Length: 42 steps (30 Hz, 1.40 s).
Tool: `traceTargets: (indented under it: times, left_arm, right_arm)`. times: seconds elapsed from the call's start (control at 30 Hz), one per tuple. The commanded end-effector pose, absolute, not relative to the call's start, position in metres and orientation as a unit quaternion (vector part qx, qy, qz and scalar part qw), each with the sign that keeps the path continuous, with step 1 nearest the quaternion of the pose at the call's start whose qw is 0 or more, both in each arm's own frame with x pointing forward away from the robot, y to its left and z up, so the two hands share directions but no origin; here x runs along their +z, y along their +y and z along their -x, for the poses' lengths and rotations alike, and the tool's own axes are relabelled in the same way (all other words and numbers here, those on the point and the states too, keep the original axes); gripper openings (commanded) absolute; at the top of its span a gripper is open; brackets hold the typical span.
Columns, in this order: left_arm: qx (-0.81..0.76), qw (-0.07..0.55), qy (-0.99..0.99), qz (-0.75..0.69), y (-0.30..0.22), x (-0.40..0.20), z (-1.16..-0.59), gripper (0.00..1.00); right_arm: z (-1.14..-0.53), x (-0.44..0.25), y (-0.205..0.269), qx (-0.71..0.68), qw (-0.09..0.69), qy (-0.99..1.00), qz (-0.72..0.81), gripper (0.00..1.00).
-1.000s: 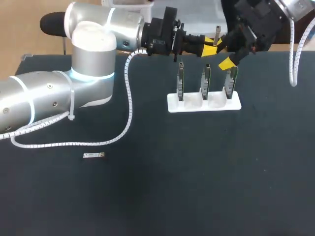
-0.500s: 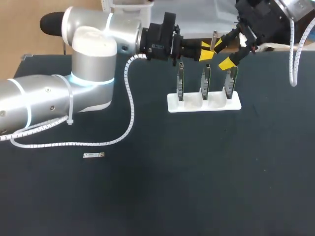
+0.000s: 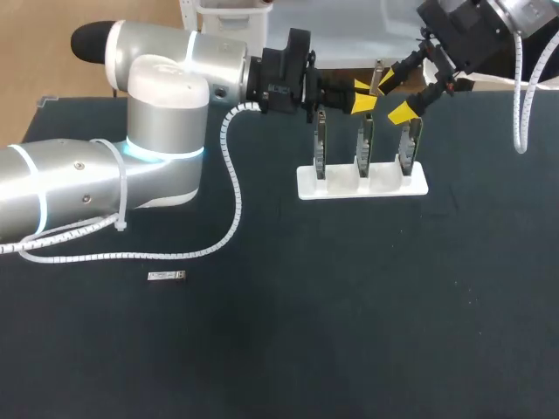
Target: Pick up the optical module with the left hand, and insert it into the network port with the right hand.
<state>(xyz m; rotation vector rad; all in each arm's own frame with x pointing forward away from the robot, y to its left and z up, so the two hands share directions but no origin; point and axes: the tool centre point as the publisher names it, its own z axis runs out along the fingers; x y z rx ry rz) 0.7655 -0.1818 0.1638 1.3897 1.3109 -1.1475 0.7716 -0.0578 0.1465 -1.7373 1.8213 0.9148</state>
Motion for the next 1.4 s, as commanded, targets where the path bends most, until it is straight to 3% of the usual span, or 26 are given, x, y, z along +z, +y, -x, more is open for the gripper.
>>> traceTargets:
  times: [0.03, 1.4]
  left_arm:
    - [-0.461, 0.443, 0.529, -0.558, -0.184, 0.163, -0.765, 0.0]
    - [-0.465, 0.436, 0.534, -0.556, -0.184, 0.155, -0.773, 0.0]
  right_arm:
    - [-0.77, 0.146, -0.058, 0.331, 0.232, 0.662, 0.631, 1.0]
    - [-0.77, 0.146, -0.058, 0.331, 0.232, 0.662, 0.631, 1.0]
